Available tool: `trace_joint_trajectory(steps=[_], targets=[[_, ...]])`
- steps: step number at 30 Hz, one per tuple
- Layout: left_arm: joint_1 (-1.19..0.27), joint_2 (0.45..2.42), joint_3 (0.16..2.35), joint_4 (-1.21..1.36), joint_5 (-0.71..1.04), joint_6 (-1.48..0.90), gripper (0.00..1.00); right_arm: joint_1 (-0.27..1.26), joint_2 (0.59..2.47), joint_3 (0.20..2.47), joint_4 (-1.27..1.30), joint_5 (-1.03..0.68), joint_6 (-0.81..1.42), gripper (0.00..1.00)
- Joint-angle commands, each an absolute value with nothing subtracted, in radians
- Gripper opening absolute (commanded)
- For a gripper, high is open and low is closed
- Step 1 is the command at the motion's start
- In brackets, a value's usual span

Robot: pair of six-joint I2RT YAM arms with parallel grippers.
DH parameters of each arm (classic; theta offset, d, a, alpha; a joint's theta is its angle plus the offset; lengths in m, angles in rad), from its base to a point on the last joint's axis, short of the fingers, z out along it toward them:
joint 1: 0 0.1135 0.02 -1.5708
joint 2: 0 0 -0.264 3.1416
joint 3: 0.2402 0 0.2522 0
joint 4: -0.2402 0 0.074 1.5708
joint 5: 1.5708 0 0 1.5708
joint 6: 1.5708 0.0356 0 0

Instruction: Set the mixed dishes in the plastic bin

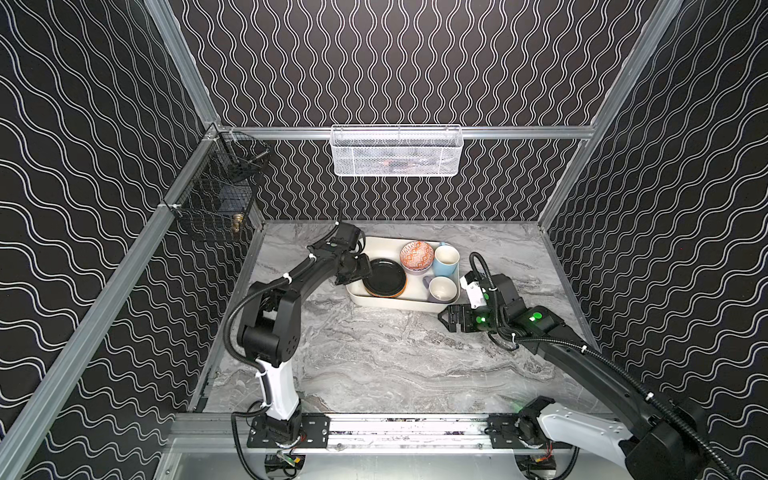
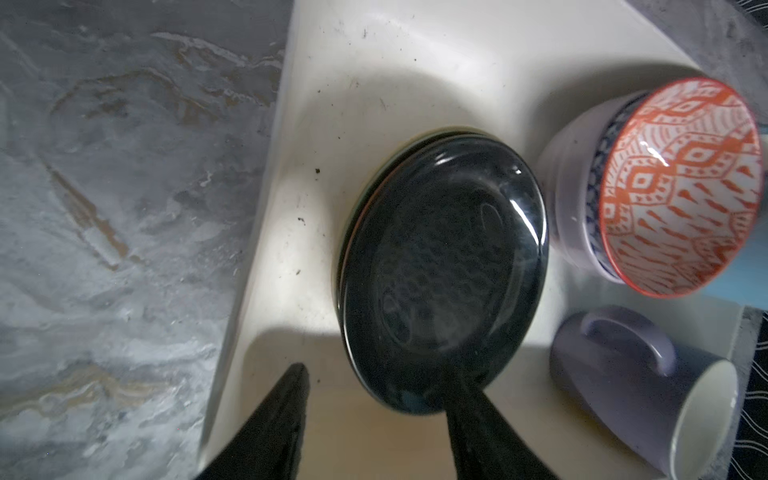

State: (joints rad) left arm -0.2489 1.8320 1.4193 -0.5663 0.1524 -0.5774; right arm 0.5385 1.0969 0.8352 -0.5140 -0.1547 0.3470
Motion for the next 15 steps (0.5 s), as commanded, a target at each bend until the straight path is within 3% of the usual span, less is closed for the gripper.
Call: trace_joint_trajectory(steps=[1, 6, 15], targets=[[-0.25, 1.755, 1.349, -0.546, 0.13, -0.577, 0.62, 0.538, 1.091, 0.839, -0.521, -0.151, 0.336, 1.0], [-0.28, 1.531, 1.093, -0.386, -0.007, -0.583, 0.65, 0.538, 1.08, 0.828, -0.533, -0.126, 0.346, 1.0], [-0.542, 1.207, 0.676, -0.102, -0.443, -0.622, 0.66, 0.538, 1.038, 0.779, -0.58, -0.028, 0.388, 1.0]])
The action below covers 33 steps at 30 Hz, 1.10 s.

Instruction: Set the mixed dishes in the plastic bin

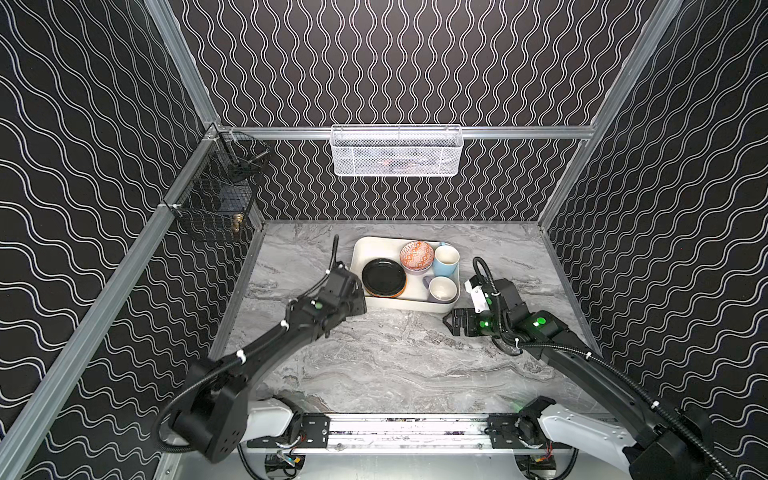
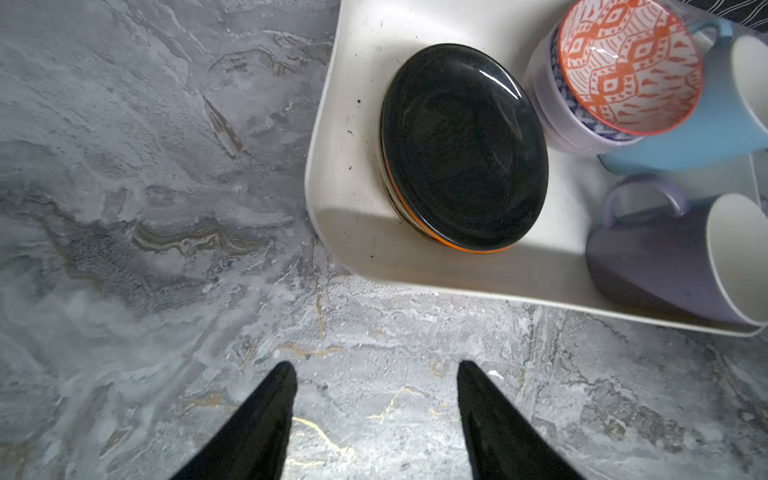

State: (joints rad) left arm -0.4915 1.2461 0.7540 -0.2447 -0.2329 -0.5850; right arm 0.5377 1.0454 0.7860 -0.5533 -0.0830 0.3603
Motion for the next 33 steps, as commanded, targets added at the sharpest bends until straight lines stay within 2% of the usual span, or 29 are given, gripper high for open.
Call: trace_joint_trajectory(steps=[1, 7, 17, 20, 22, 27, 30, 33], targets=[[-0.562, 1.195, 0.634, -0.055, -0.468, -0.628, 0.66, 0.538, 1.038, 0.779, -0.585, -0.017, 0.394, 1.0], [-0.643, 1.182, 0.493, 0.123, -0.605, -0.565, 0.67, 0.538, 1.009, 0.755, -0.589, 0.053, 0.43, 0.99], [-0.649, 1.096, 0.377, 0.393, -0.728, -0.316, 0.68, 0.538, 0.988, 0.643, -0.424, 0.327, 0.417, 1.0], [-0.649, 1.07, 0.33, 0.466, -0.804, -0.282, 0.68, 0.538, 0.951, 0.564, -0.277, 0.323, 0.348, 1.0], [-0.649, 1.034, 0.302, 0.488, -0.811, -0.283, 0.68, 0.538, 0.911, 0.523, -0.197, 0.358, 0.33, 1.0], [-0.65, 0.973, 0.193, 0.726, -0.878, -0.138, 0.69, 0.538, 0.79, 0.46, -0.051, 0.489, 0.216, 1.0], [-0.646, 1.015, 0.168, 0.863, -0.905, -0.037, 0.7, 0.536, 0.765, 0.39, 0.124, 0.601, 0.157, 1.0], [-0.631, 1.099, 0.183, 0.949, -0.934, 0.055, 0.69, 0.531, 0.821, 0.331, 0.36, 0.696, 0.102, 1.0]])
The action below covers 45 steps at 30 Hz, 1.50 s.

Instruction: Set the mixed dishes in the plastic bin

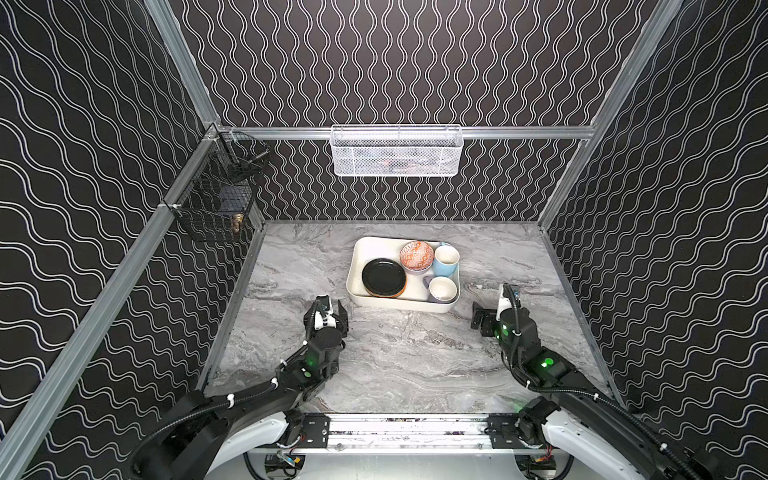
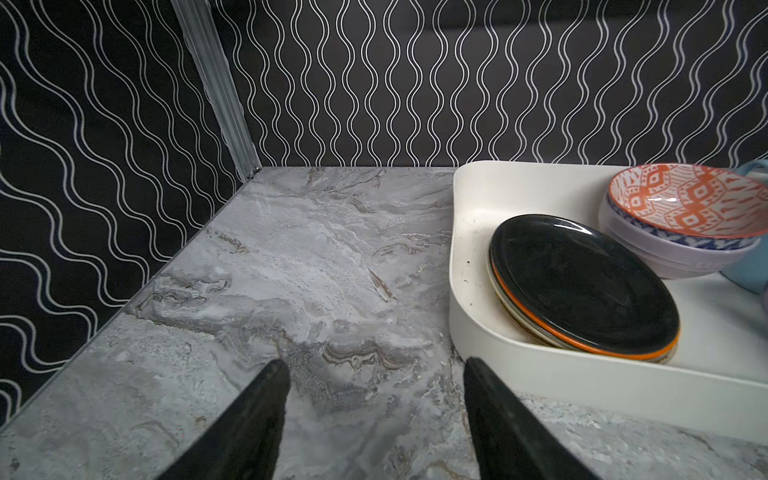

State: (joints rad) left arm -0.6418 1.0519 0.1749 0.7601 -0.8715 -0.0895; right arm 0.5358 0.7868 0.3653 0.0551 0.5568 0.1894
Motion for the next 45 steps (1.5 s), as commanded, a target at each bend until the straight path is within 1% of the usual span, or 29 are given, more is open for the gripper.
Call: trace_joint_trajectory(steps=[1, 4, 5, 7, 9, 11, 15, 17, 20, 24, 25, 26, 27, 29, 31, 35, 36, 37, 38, 39, 40, 41, 43, 45], targets=[[-0.617, 1.128, 0.185, 0.982, -0.958, 0.079, 0.69, 0.526, 0.863, 0.322, 0.433, 0.71, 0.086, 1.0], [-0.53, 1.203, 0.168, 1.098, -0.965, 0.111, 0.69, 0.502, 1.035, 0.356, 0.551, 0.726, 0.093, 1.0], [-0.477, 1.222, 0.16, 1.13, -0.935, 0.103, 0.69, 0.492, 1.1, 0.376, 0.591, 0.717, 0.078, 1.0], [-0.365, 1.244, 0.162, 1.116, -0.875, 0.05, 0.69, 0.483, 1.2, 0.427, 0.651, 0.71, 0.038, 1.0], [-0.233, 1.268, 0.169, 1.095, -0.772, -0.03, 0.69, 0.47, 1.251, 0.476, 0.682, 0.679, 0.007, 1.0], [-0.181, 1.283, 0.178, 1.056, -0.724, -0.06, 0.68, 0.444, 1.264, 0.494, 0.7, 0.647, 0.007, 1.0], [-0.173, 1.352, 0.152, 1.148, -0.641, -0.068, 0.68, 0.315, 1.25, 0.467, 0.718, 0.509, 0.045, 1.0], [-0.171, 1.395, 0.149, 1.212, -0.648, -0.06, 0.68, 0.252, 1.259, 0.471, 0.71, 0.435, 0.037, 1.0], [-0.172, 1.423, 0.133, 1.273, -0.601, -0.063, 0.68, 0.19, 1.285, 0.496, 0.663, 0.398, 0.025, 1.0], [-0.169, 1.562, 0.099, 1.51, -0.581, -0.044, 0.69, 0.115, 1.32, 0.455, 0.744, 0.322, 0.061, 1.0], [-0.169, 1.576, 0.101, 1.531, -0.562, -0.025, 0.69, 0.098, 1.339, 0.45, 0.763, 0.297, 0.065, 1.0], [-0.169, 1.556, 0.107, 1.476, -0.53, -0.032, 0.7, 0.087, 1.36, 0.454, 0.765, 0.29, 0.066, 1.0], [-0.169, 1.548, 0.116, 1.443, -0.522, -0.036, 0.74, 0.083, 1.36, 0.458, 0.759, 0.289, 0.063, 1.0], [-0.169, 1.573, 0.123, 1.476, -0.513, -0.017, 0.76, 0.081, 1.346, 0.459, 0.721, 0.286, 0.037, 1.0], [-0.169, 1.582, 0.132, 1.461, -0.474, -0.005, 0.98, 0.079, 1.327, 0.443, 0.706, 0.302, 0.038, 1.0], [-0.168, 1.621, 0.207, 1.345, -0.434, 0.001, 0.99, 0.075, 1.34, 0.403, 0.759, 0.324, 0.013, 1.0], [-0.167, 1.644, 0.214, 1.336, -0.451, -0.011, 0.99, 0.074, 1.357, 0.385, 0.797, 0.34, 0.012, 1.0], [-0.164, 1.678, 0.209, 1.41, -0.456, 0.01, 0.99, 0.075, 1.382, 0.356, 0.862, 0.345, 0.003, 1.0], [-0.166, 1.659, 0.204, 1.39, -0.445, 0.004, 0.99, 0.074, 1.407, 0.324, 0.941, 0.341, -0.012, 1.0], [-0.164, 1.644, 0.204, 1.355, -0.443, -0.011, 0.99, 0.075, 1.43, 0.293, 1.039, 0.326, -0.051, 1.0], [-0.163, 1.655, 0.205, 1.369, -0.444, -0.008, 0.99, 0.075, 1.46, 0.269, 1.122, 0.284, -0.075, 1.0], [-0.163, 1.671, 0.208, 1.398, -0.446, 0.006, 0.99, 0.075, 1.495, 0.255, 1.19, 0.287, -0.072, 1.0], [-0.16, 1.655, 0.226, 1.334, -0.435, -0.013, 0.99, 0.054, 1.476, 0.244, 1.16, 0.276, -0.023, 1.0], [-0.146, 1.664, 0.241, 1.324, -0.418, -0.012, 0.99, 0.004, 1.505, 0.239, 1.167, 0.158, -0.008, 1.0]])
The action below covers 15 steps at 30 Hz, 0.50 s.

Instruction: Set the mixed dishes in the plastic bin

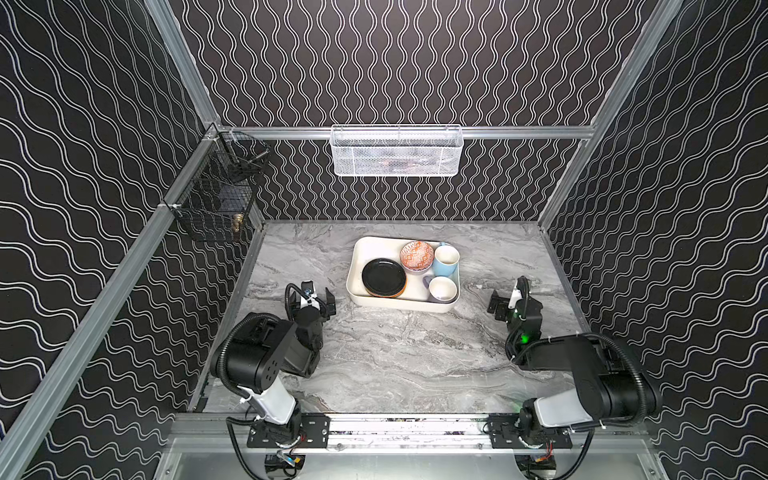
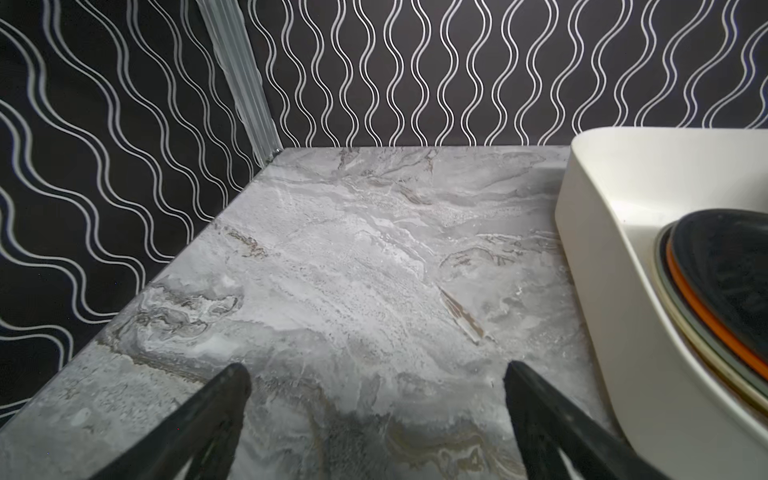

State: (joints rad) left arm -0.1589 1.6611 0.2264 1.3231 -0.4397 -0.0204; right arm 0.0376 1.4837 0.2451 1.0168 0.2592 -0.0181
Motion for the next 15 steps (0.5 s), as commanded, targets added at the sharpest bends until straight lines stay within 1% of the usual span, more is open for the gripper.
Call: trace_joint_trajectory(steps=[1, 2, 3, 4, 6, 8, 9, 12, 15], targets=[[-0.13, 1.655, 0.249, 1.279, -0.399, -0.034, 0.99, -0.001, 1.565, 0.238, 1.275, 0.152, -0.022, 1.0], [-0.108, 1.653, 0.255, 1.267, -0.36, -0.047, 0.99, -0.012, 1.557, 0.249, 1.238, 0.133, -0.007, 1.0], [-0.101, 1.657, 0.253, 1.283, -0.352, -0.045, 0.99, -0.025, 1.52, 0.285, 1.096, 0.116, 0.011, 1.0], [-0.098, 1.654, 0.256, 1.269, -0.347, -0.052, 0.99, -0.054, 1.516, 0.295, 1.062, 0.058, 0.02, 1.0], [-0.097, 1.657, 0.256, 1.274, -0.347, -0.048, 0.99, -0.06, 1.558, 0.262, 1.215, 0.052, 0.006, 1.0], [-0.097, 1.657, 0.256, 1.273, -0.346, -0.048, 0.99, -0.06, 1.52, 0.291, 1.085, 0.056, 0.015, 1.0], [-0.097, 1.655, 0.255, 1.272, -0.347, -0.048, 0.99, -0.06, 1.515, 0.295, 1.066, 0.056, 0.014, 1.0], [-0.097, 1.654, 0.249, 1.285, -0.351, -0.048, 0.99, -0.06, 1.553, 0.264, 1.203, 0.052, 0.004, 1.0], [-0.098, 1.652, 0.244, 1.293, -0.351, -0.046, 0.99, -0.061, 1.523, 0.282, 1.109, 0.056, 0.011, 1.0]])
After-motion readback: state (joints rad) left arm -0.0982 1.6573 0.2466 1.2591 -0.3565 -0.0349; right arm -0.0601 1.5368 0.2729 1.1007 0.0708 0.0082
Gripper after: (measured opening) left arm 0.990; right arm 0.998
